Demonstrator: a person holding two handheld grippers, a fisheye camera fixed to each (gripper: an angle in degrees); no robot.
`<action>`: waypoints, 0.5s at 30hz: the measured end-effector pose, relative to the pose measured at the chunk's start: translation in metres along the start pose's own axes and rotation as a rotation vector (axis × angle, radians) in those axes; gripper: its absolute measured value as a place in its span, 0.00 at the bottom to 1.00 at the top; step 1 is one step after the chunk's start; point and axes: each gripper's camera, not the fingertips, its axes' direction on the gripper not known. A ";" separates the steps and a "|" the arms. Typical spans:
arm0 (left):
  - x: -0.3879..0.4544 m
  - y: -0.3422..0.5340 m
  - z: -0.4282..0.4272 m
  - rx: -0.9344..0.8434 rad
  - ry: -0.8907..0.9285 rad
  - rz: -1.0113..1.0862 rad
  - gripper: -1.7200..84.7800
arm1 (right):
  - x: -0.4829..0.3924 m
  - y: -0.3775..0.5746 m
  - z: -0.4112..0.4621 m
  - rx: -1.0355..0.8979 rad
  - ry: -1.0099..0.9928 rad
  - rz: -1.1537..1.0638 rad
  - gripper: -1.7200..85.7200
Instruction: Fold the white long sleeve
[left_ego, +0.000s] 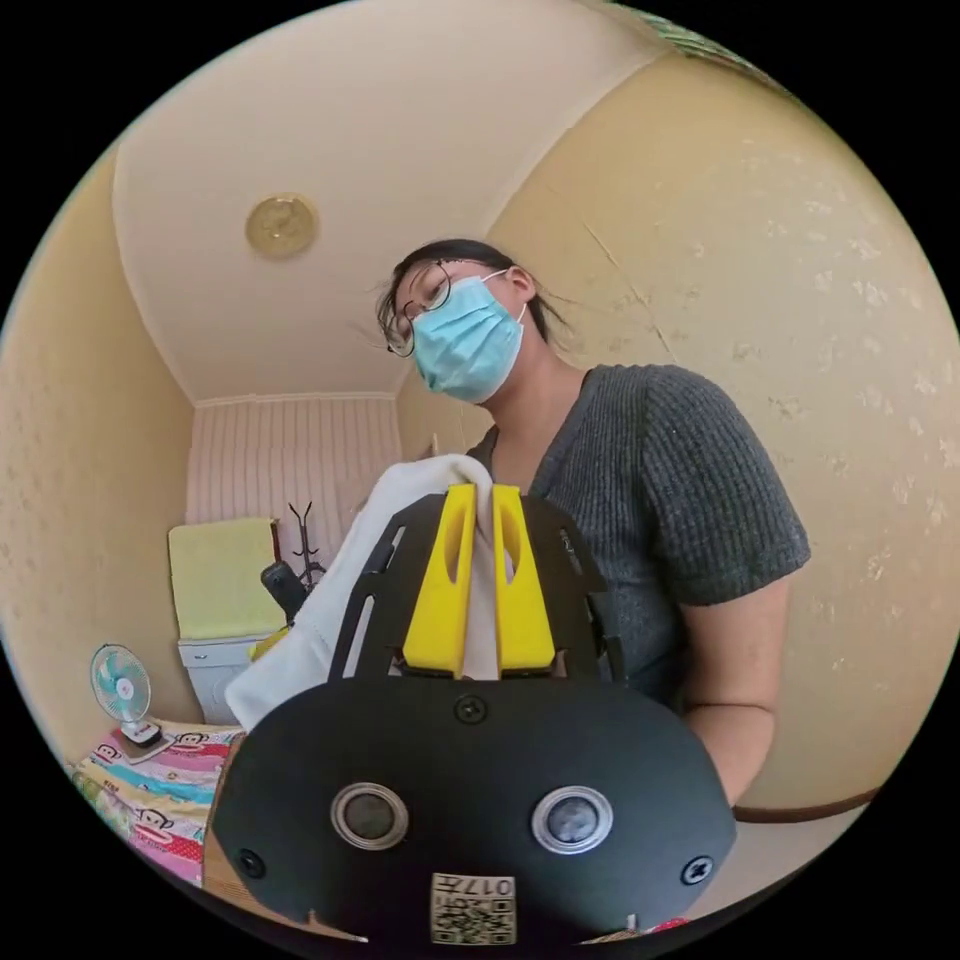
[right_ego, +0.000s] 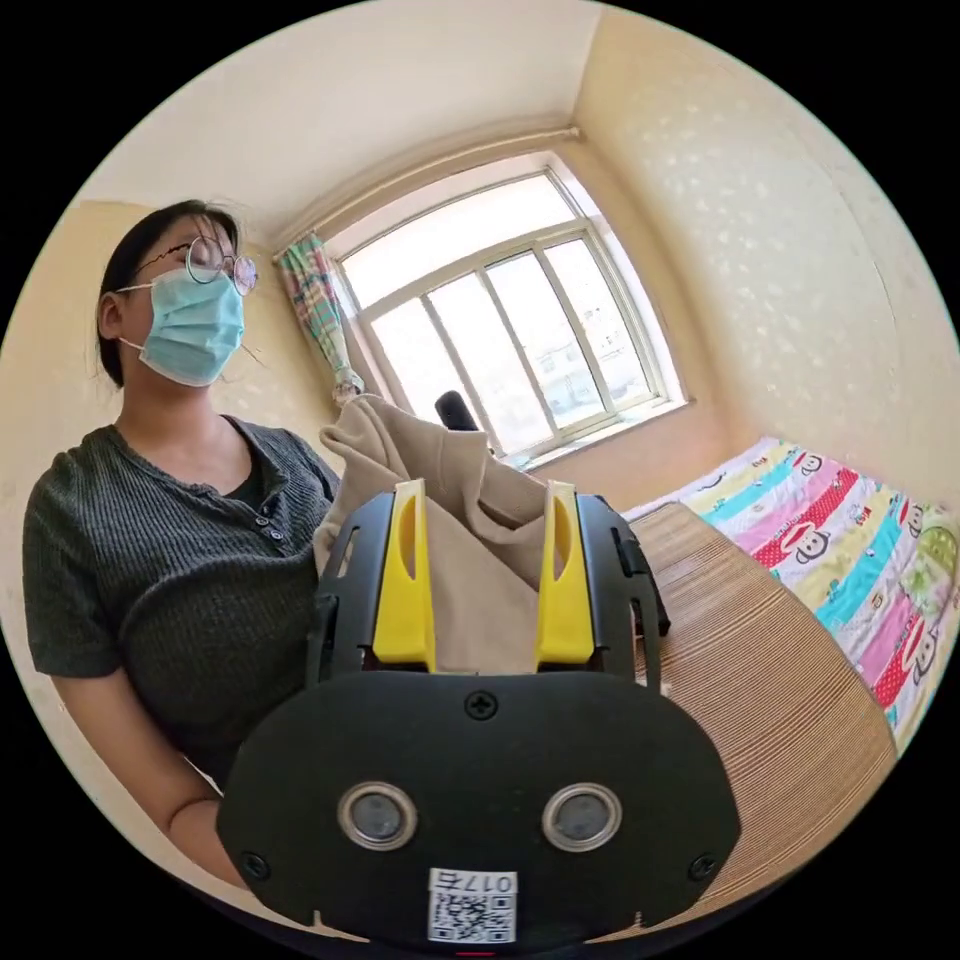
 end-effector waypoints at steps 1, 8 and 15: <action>-0.014 0.005 0.028 0.000 0.030 -0.052 0.04 | -0.008 -0.007 0.010 -0.033 -0.026 -0.051 0.21; -0.062 0.033 0.146 -0.061 0.216 -0.255 0.04 | -0.055 0.019 0.089 -0.335 -0.133 -0.230 0.10; -0.057 0.057 0.143 -0.288 -0.369 -0.582 0.05 | -0.068 0.012 -0.001 0.009 0.466 0.114 0.09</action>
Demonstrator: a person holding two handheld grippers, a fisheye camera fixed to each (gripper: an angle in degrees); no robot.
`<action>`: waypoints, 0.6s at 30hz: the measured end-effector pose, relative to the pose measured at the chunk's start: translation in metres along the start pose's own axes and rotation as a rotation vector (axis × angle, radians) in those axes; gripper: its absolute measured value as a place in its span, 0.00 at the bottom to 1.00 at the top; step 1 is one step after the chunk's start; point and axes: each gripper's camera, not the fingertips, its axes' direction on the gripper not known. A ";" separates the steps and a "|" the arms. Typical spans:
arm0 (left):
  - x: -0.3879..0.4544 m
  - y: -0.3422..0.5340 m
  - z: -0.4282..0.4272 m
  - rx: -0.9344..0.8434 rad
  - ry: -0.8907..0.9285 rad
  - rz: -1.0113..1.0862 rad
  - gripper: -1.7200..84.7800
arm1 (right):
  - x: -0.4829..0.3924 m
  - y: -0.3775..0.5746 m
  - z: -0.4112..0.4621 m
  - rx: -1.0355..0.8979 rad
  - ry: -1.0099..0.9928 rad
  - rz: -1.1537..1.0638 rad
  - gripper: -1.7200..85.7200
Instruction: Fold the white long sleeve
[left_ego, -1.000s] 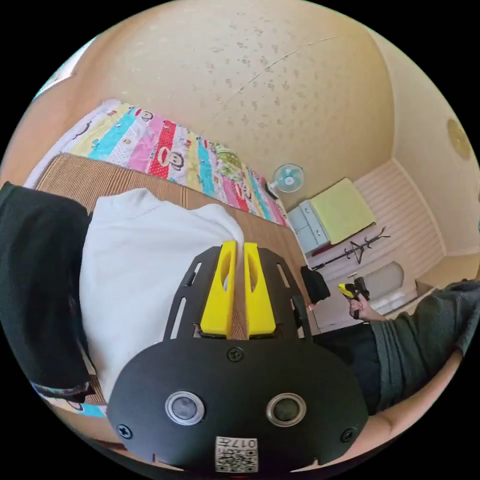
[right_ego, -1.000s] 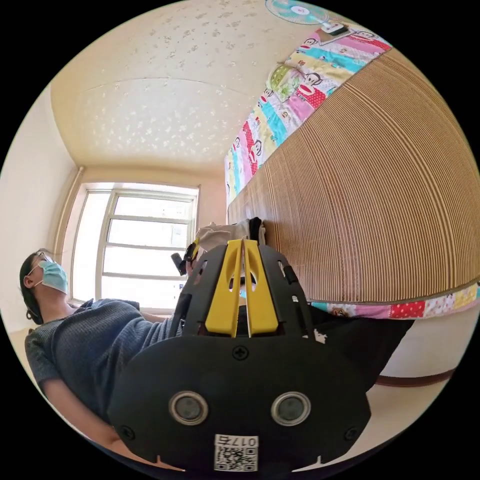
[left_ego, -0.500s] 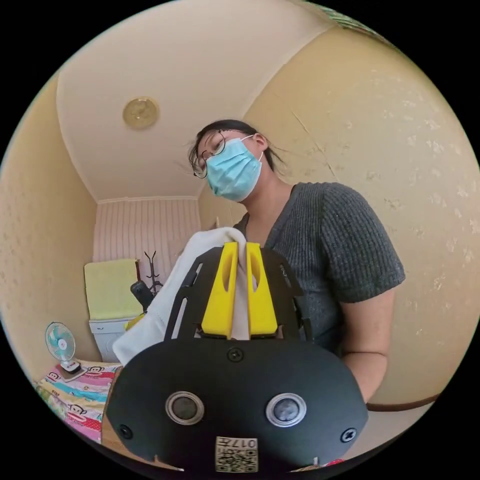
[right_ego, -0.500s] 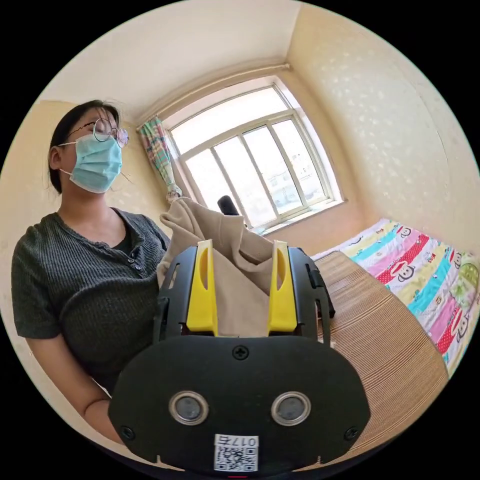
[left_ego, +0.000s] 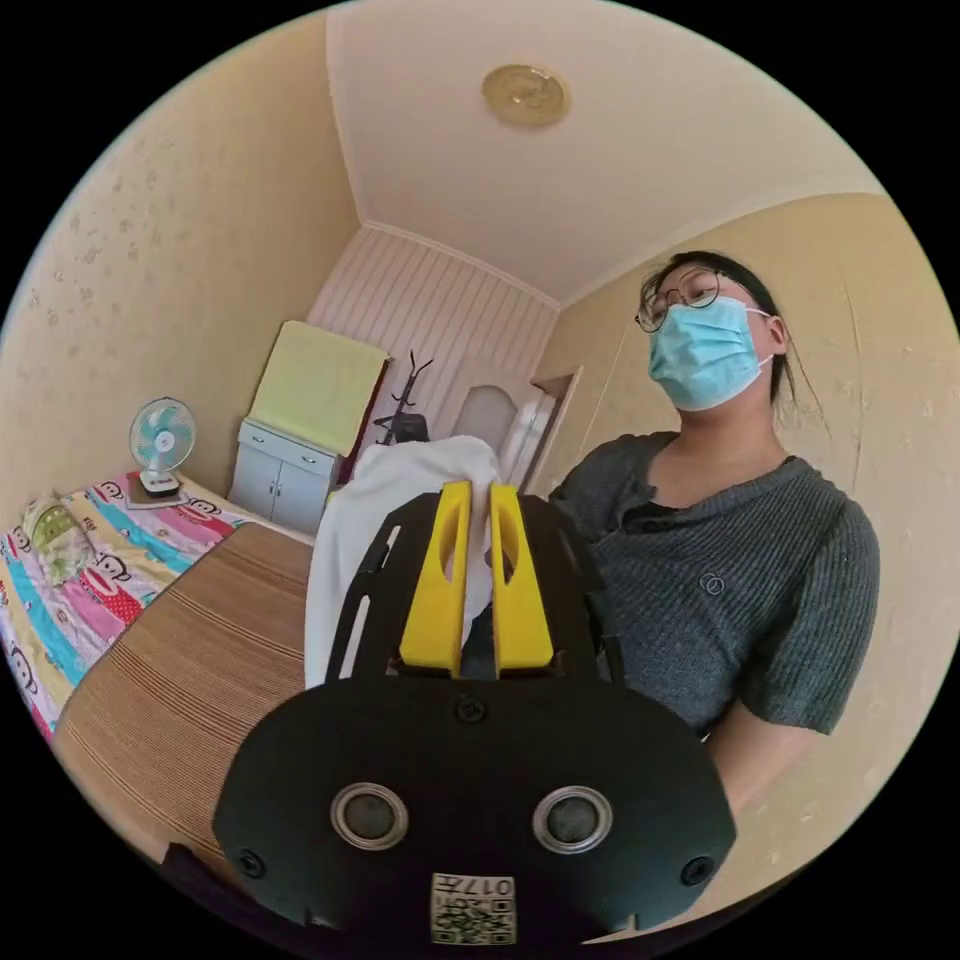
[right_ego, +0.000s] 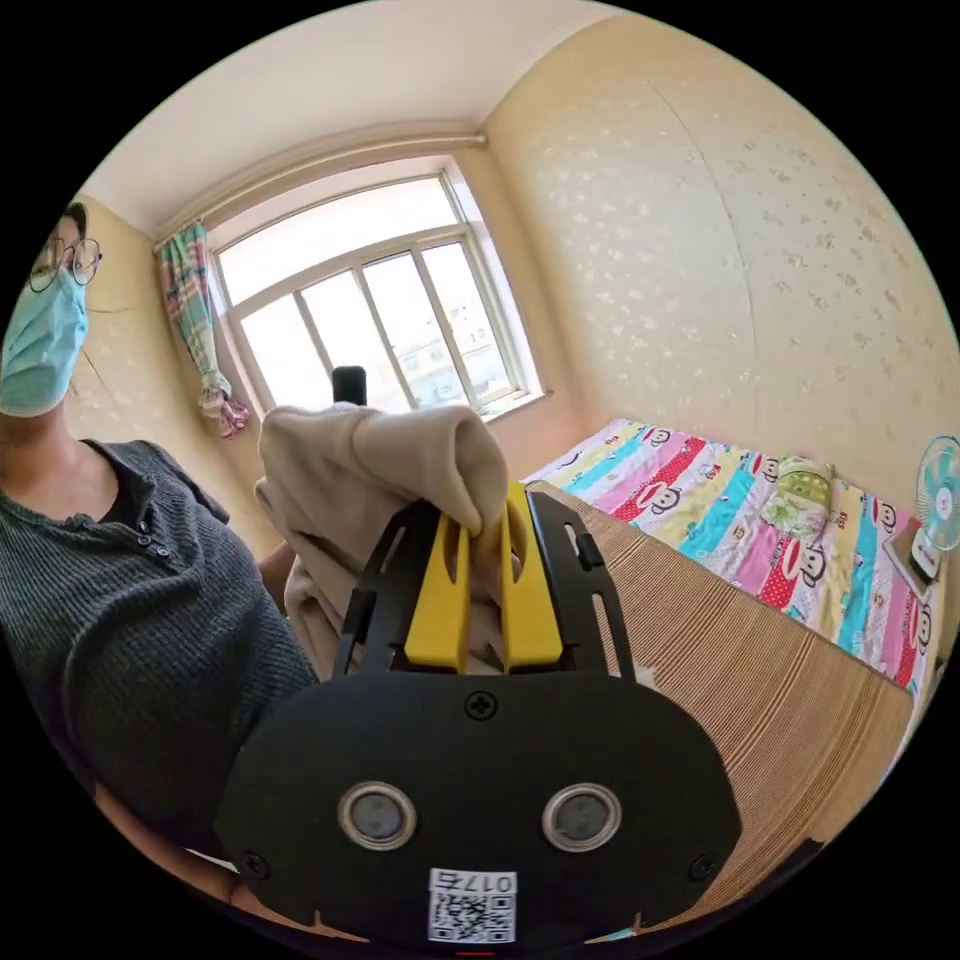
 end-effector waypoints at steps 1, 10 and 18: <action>-0.001 0.007 0.002 -0.014 -0.103 -0.070 0.04 | -0.008 -0.006 -0.016 0.040 0.128 0.007 0.09; 0.011 0.018 0.111 0.008 -0.421 -0.179 0.19 | -0.080 -0.046 -0.011 -0.034 0.691 -0.044 0.09; 0.031 0.003 0.249 -0.093 -0.742 -0.106 0.22 | -0.117 -0.068 -0.001 -0.066 0.902 -0.069 0.09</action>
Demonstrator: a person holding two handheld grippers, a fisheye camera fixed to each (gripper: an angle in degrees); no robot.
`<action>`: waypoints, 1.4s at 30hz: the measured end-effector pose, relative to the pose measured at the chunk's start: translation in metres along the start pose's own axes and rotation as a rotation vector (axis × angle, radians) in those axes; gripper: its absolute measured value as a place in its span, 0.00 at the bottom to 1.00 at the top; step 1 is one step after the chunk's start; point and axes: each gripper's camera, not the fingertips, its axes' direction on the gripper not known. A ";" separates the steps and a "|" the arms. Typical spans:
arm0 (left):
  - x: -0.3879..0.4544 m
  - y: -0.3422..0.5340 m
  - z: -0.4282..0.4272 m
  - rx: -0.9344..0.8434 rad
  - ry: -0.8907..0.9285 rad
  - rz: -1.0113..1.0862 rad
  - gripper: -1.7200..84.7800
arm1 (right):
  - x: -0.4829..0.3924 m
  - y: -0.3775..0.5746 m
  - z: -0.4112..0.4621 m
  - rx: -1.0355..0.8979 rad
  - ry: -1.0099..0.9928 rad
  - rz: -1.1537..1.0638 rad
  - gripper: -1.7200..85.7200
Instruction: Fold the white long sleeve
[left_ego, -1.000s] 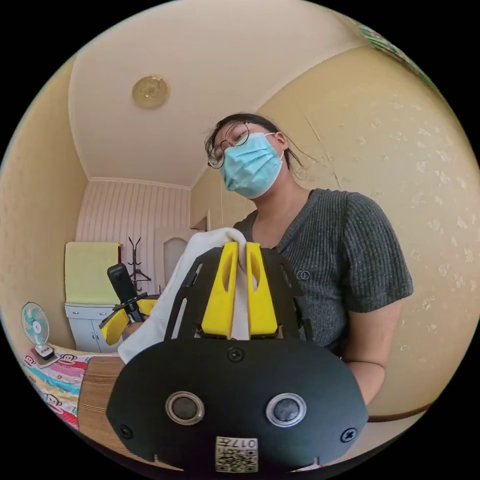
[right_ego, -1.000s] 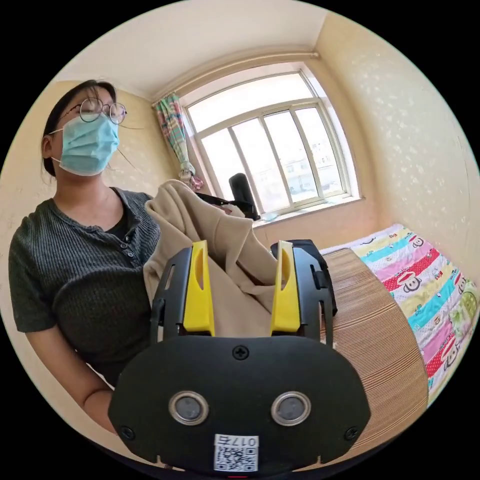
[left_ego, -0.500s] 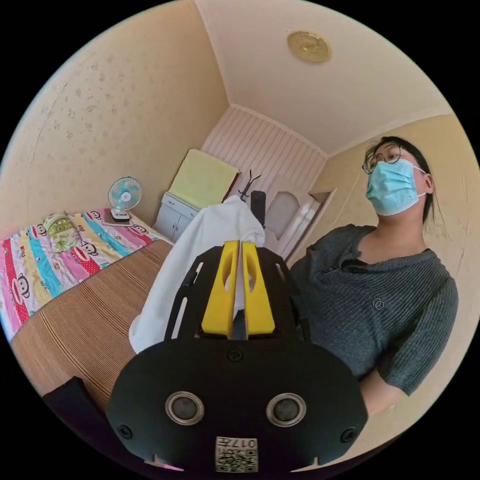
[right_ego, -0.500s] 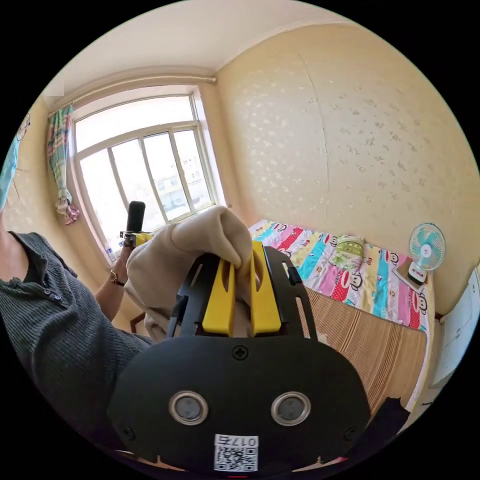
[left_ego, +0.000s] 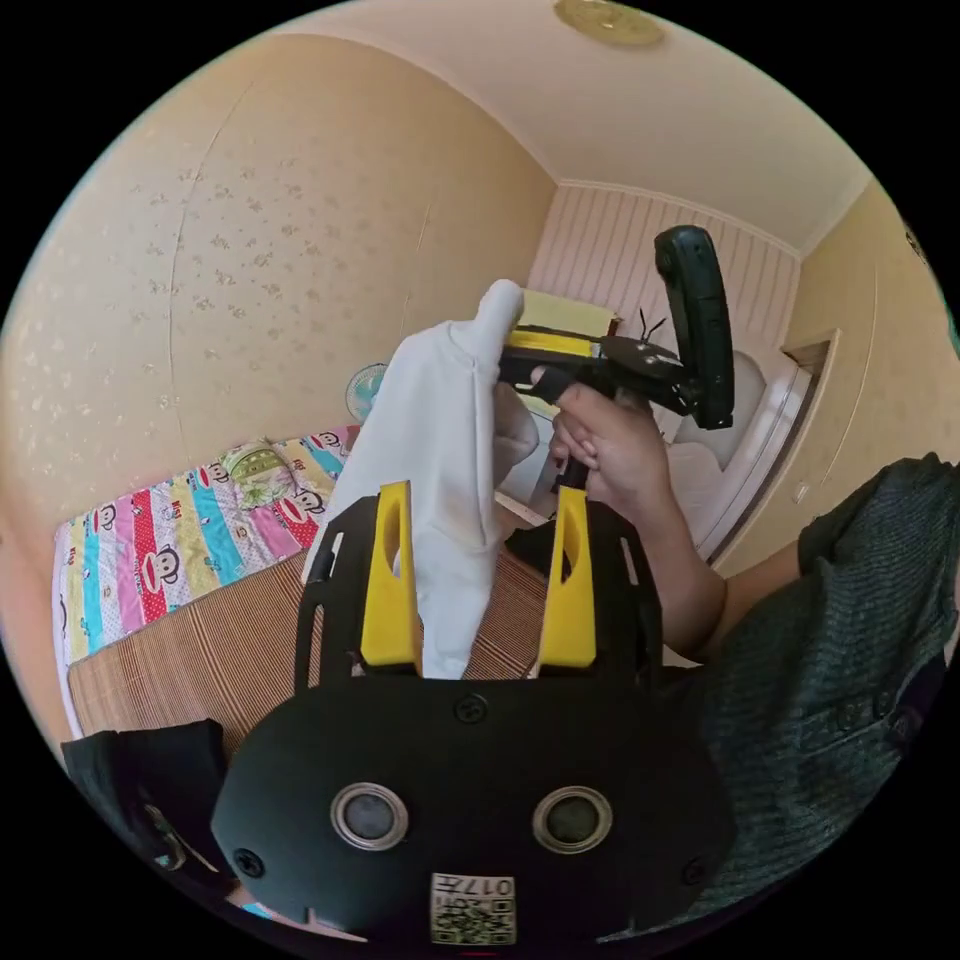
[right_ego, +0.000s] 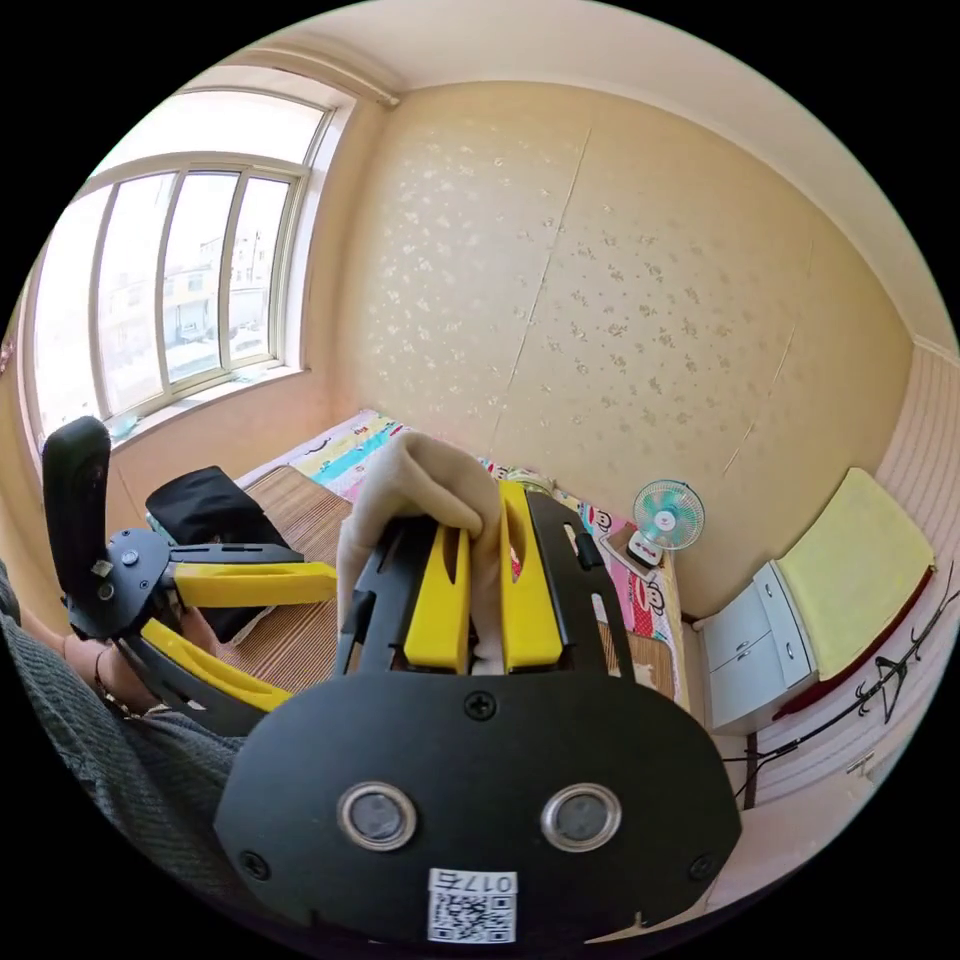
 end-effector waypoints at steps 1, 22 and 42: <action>0.008 -0.001 0.010 -0.012 -0.060 -0.016 0.20 | 0.002 -0.001 -0.005 0.004 -0.008 0.003 0.09; -0.046 -0.066 -0.138 0.470 0.248 0.061 0.01 | 0.158 0.212 -0.039 0.312 -0.917 0.132 0.13; -0.233 -0.036 -0.244 0.277 0.194 0.045 0.02 | 0.306 0.203 -0.017 0.432 -0.786 0.236 0.05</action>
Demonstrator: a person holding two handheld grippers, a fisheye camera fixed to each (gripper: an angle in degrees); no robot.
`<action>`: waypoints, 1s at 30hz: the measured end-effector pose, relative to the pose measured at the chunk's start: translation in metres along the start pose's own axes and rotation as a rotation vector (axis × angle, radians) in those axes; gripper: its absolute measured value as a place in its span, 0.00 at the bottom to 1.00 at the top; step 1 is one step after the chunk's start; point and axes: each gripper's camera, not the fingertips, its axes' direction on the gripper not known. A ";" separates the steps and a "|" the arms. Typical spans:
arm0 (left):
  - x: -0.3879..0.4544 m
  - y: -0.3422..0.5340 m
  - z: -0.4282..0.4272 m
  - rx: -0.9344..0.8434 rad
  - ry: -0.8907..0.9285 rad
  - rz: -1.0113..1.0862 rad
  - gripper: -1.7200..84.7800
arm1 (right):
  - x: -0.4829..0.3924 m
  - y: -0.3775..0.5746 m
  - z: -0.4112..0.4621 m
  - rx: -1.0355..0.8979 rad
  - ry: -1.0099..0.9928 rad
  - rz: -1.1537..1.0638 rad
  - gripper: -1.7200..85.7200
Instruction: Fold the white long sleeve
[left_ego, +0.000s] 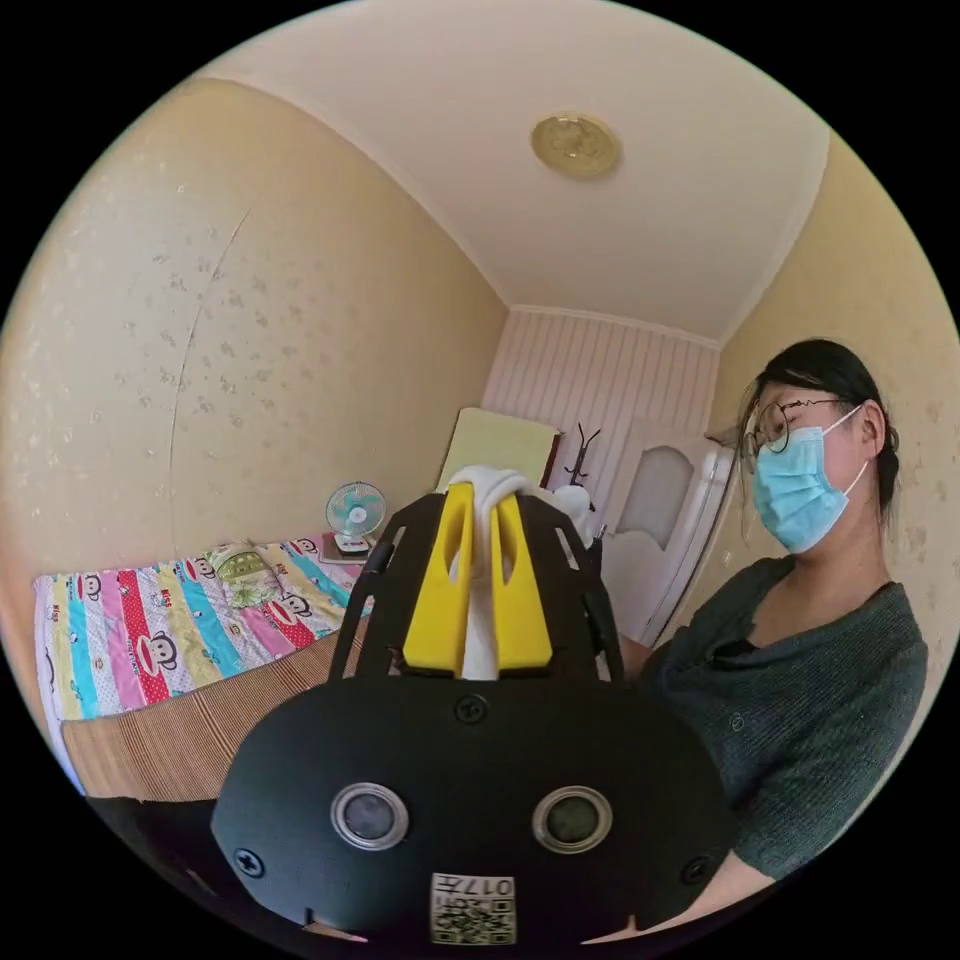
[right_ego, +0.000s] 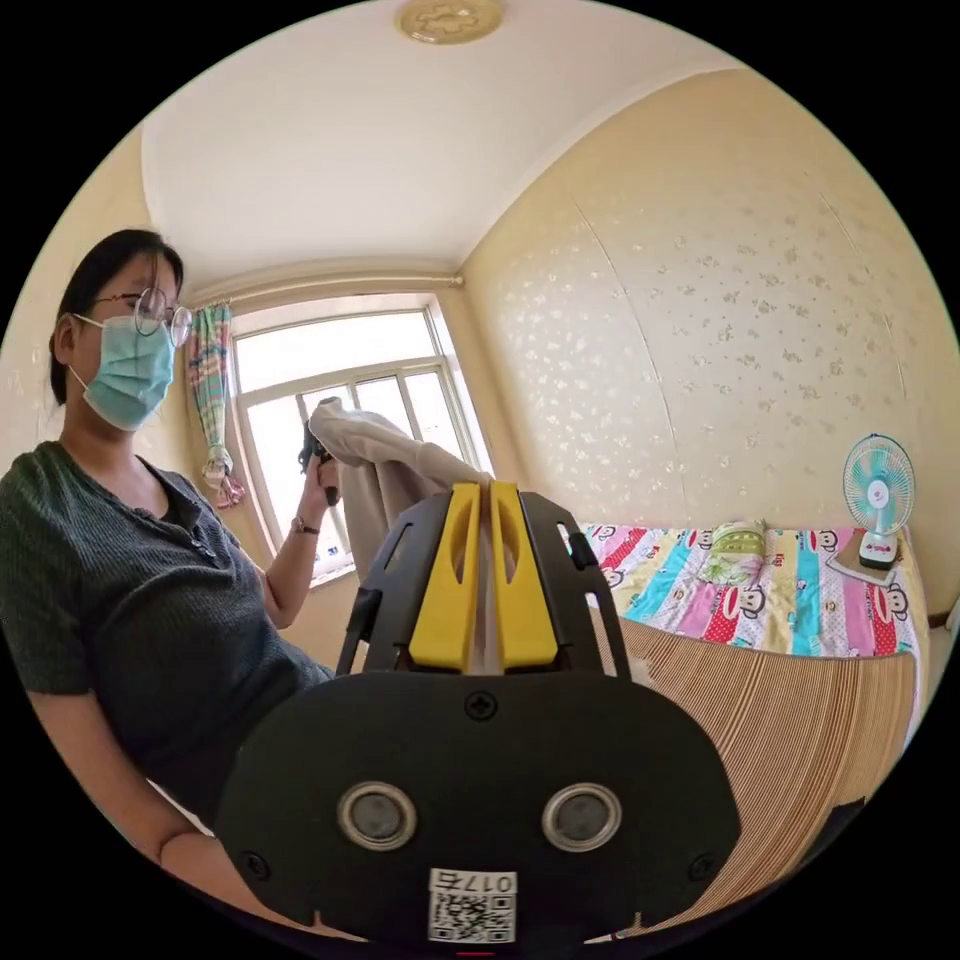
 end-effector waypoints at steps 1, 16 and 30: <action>-0.018 0.020 0.002 -0.089 0.041 -0.008 0.02 | 0.005 0.002 -0.015 0.006 -0.034 -0.016 0.05; -0.238 0.057 0.147 -0.688 0.138 -0.302 0.03 | 0.181 -0.013 -0.019 -0.337 0.208 0.293 0.05; -0.561 0.305 0.263 -0.438 -0.730 -0.909 0.11 | 0.447 0.173 0.196 -0.658 0.510 0.551 0.05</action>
